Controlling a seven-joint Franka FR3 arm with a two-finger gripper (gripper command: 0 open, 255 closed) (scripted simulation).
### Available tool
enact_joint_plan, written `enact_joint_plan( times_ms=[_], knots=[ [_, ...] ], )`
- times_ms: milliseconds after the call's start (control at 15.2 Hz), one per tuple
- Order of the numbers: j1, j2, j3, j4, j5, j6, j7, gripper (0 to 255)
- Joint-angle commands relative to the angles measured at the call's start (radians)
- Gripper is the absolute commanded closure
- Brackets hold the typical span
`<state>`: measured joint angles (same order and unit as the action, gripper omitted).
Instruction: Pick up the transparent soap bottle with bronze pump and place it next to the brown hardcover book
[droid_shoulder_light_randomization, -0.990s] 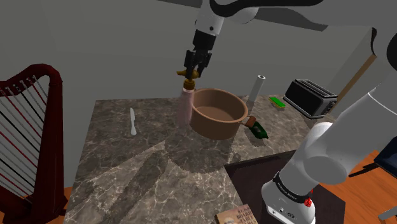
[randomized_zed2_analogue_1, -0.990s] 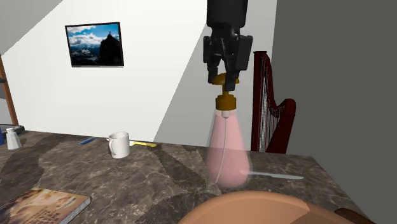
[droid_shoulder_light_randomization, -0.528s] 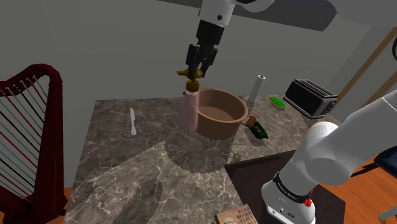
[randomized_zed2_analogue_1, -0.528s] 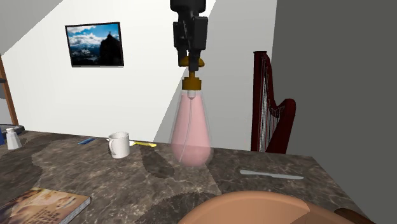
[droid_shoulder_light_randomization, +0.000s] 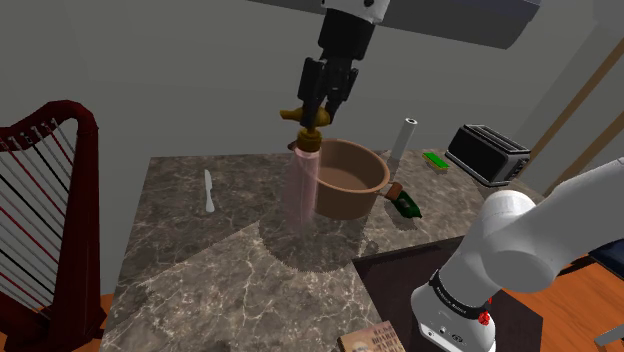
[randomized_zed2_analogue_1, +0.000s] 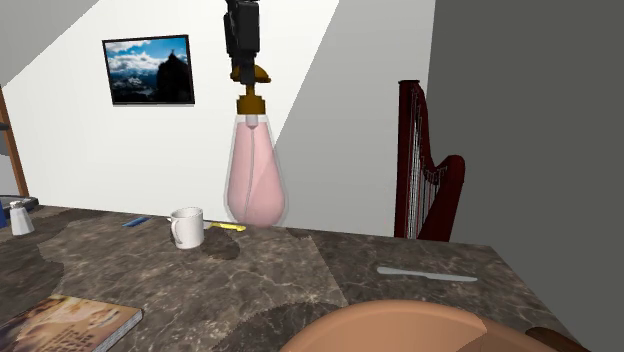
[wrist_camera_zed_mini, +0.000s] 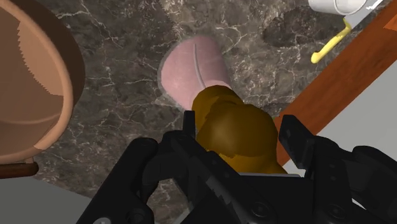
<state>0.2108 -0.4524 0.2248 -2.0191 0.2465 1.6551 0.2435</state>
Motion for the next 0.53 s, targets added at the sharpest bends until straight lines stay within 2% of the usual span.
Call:
enact_joint_plan(
  times_ms=[0, 462],
  knots=[
    [0.013, -0.026, 0.022, 0.008, 0.012, -0.027, 0.04, 255],
    [0.057, -0.068, 0.117, 0.088, 0.054, -0.113, 0.196, 255]
  ],
)
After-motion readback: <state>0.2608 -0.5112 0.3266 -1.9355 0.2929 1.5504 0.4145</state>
